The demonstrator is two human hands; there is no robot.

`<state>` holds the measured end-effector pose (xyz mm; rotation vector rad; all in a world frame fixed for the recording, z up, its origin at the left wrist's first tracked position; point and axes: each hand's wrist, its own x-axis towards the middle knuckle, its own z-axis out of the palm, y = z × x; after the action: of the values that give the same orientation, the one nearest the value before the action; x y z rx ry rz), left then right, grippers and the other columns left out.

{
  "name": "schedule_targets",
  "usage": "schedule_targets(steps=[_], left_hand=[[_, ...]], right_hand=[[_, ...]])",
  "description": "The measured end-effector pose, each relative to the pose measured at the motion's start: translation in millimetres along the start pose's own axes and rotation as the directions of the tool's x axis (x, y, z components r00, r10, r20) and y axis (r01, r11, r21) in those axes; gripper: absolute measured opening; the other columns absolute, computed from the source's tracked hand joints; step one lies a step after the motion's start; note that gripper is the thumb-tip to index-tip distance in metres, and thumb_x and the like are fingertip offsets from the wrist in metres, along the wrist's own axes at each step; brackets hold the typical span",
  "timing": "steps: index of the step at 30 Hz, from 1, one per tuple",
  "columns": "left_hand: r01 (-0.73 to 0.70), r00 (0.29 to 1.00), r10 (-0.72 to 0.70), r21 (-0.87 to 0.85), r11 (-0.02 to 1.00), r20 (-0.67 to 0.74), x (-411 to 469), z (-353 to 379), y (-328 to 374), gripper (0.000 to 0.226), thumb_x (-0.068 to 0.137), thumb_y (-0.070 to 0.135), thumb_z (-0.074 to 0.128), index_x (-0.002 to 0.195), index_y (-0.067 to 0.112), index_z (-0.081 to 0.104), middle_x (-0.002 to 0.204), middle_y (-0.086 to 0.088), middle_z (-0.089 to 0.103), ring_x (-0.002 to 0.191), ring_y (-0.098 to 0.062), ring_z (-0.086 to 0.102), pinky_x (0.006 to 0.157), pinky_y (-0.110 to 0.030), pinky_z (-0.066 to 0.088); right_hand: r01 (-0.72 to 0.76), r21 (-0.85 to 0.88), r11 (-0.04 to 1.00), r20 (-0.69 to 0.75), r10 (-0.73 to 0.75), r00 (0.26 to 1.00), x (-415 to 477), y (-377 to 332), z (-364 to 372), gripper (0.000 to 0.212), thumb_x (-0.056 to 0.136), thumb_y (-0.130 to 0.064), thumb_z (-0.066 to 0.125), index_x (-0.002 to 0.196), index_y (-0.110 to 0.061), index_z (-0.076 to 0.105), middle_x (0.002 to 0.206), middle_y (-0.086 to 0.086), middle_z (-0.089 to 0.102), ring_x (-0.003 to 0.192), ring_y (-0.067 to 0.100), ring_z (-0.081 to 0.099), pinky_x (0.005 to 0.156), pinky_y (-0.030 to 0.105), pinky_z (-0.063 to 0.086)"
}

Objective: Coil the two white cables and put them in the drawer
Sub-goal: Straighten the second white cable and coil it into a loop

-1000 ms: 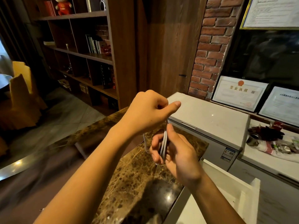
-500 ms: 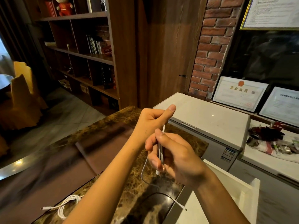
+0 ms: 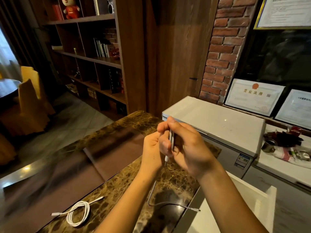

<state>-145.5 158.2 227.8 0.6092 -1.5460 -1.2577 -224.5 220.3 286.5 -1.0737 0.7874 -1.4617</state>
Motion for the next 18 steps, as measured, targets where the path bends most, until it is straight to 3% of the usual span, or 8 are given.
schedule_targets(steps=[3, 8, 10, 14, 18], left_hand=[[-0.006, 0.998, 0.006, 0.002, 1.000, -0.061, -6, 1, -6, 0.030, 0.097, 0.008, 0.053, 0.067, 0.009, 0.057, 0.061, -0.006, 0.051, 0.064, -0.016, 0.047, 0.056, -0.030, 0.042], [0.028, 0.995, -0.018, 0.106, 0.994, -0.095, -18, 4, -20, 0.035, 0.101, 0.012, 0.046, 0.072, -0.006, 0.052, 0.062, -0.015, 0.044, 0.061, -0.022, 0.035, 0.053, -0.049, 0.032], [0.064, 0.995, -0.048, 0.186, 0.981, -0.092, -20, 2, -19, 0.034, 0.099, 0.010, 0.046, 0.069, -0.006, 0.049, 0.058, -0.007, 0.042, 0.058, -0.018, 0.033, 0.053, -0.043, 0.027], [0.005, 1.000, -0.009, 0.346, 0.938, 0.011, -34, 1, -5, 0.037, 0.103, 0.016, 0.052, 0.067, 0.015, 0.049, 0.055, 0.012, 0.044, 0.050, -0.005, 0.037, 0.050, -0.019, 0.027], [-0.041, 0.996, 0.000, 0.455, 0.890, 0.090, -40, -2, 2, 0.037, 0.103, 0.030, 0.054, 0.068, 0.018, 0.053, 0.050, 0.011, 0.044, 0.048, -0.007, 0.042, 0.049, -0.018, 0.029]], right_hand=[[0.007, 0.064, 0.998, -0.025, -0.005, 1.000, 10, -4, -3, 0.038, 0.104, -0.034, 0.039, 0.095, -0.003, 0.059, 0.054, 0.001, 0.053, 0.048, 0.010, 0.046, 0.050, 0.024, 0.038], [-0.012, 0.064, 0.998, -0.046, 0.015, 0.999, 22, -7, -8, 0.039, 0.107, -0.033, 0.036, 0.093, -0.004, 0.058, 0.052, 0.000, 0.048, 0.046, 0.010, 0.037, 0.048, 0.026, 0.029], [-0.008, 0.018, 1.000, -0.067, 0.010, 0.998, 24, -6, -9, 0.040, 0.107, -0.033, 0.037, 0.093, -0.004, 0.059, 0.053, 0.002, 0.049, 0.047, 0.011, 0.038, 0.049, 0.026, 0.029], [0.037, -0.119, 0.992, -0.148, -0.055, 0.988, 28, -9, -11, 0.042, 0.108, -0.032, 0.035, 0.094, -0.004, 0.063, 0.054, 0.001, 0.054, 0.047, 0.010, 0.044, 0.049, 0.026, 0.032], [0.013, -0.177, 0.984, -0.176, -0.044, 0.983, 31, -6, -19, 0.043, 0.109, -0.034, 0.035, 0.093, -0.005, 0.064, 0.059, 0.002, 0.057, 0.051, 0.010, 0.047, 0.049, 0.024, 0.035]])
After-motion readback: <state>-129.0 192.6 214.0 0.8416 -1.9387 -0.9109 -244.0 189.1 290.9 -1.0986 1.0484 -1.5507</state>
